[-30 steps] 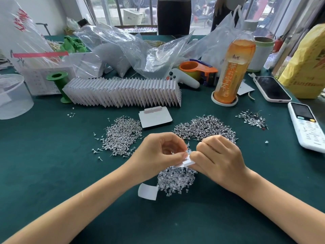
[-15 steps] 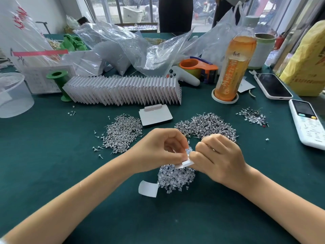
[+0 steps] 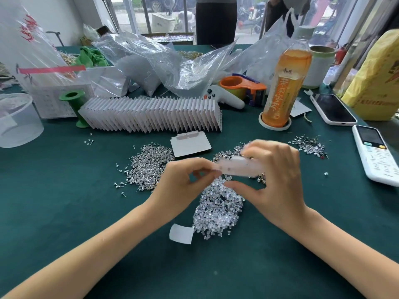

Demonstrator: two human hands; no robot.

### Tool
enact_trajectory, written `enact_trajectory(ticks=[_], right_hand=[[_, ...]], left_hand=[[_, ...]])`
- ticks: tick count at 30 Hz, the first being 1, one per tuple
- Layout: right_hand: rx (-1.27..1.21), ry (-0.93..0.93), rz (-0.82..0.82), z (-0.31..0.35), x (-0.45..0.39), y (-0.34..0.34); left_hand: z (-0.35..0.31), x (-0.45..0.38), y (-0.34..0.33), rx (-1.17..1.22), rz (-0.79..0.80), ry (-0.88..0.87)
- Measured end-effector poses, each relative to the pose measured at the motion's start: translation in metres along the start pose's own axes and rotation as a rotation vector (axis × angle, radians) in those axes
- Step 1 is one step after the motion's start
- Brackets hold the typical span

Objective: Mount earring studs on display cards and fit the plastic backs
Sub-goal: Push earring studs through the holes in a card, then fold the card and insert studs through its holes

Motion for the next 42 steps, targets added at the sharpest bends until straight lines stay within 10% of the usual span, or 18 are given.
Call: enact_trajectory(ticks=[6,12,17,28,42], right_hand=[[-0.314,-0.578,0.120,-0.045,0.015,-0.012],[-0.734,-0.744,0.125,-0.045,0.019,-0.032],[-0.899,-0.805,0.112,-0.043,0.023,-0.043],[-0.987,-0.888,0.240,-0.032,0.022,-0.056],[-0.644,-0.779,0.361,-0.053,0.002,-0.047]], left_hand=[[0.032,-0.002,0.002,0.470,0.053,0.362],[0.039,0.004,-0.002,0.423,0.057,0.380],[0.009,0.005,0.019,-0.230,-0.104,-0.032],[-0.006,0.009,0.023,-0.362,-0.093,-0.281],[0.031,-0.006,0.060,-0.366,-0.042,-0.051]])
Point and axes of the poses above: each hand's wrist, its own x-axis away from the middle knuckle, its own y-axis out of the back of the hand, z = x × y, the point moved 9 cm from there along -x, towards the middle knuckle, and after that the axes turned 3 degrees about y, right-handed, at the moved point
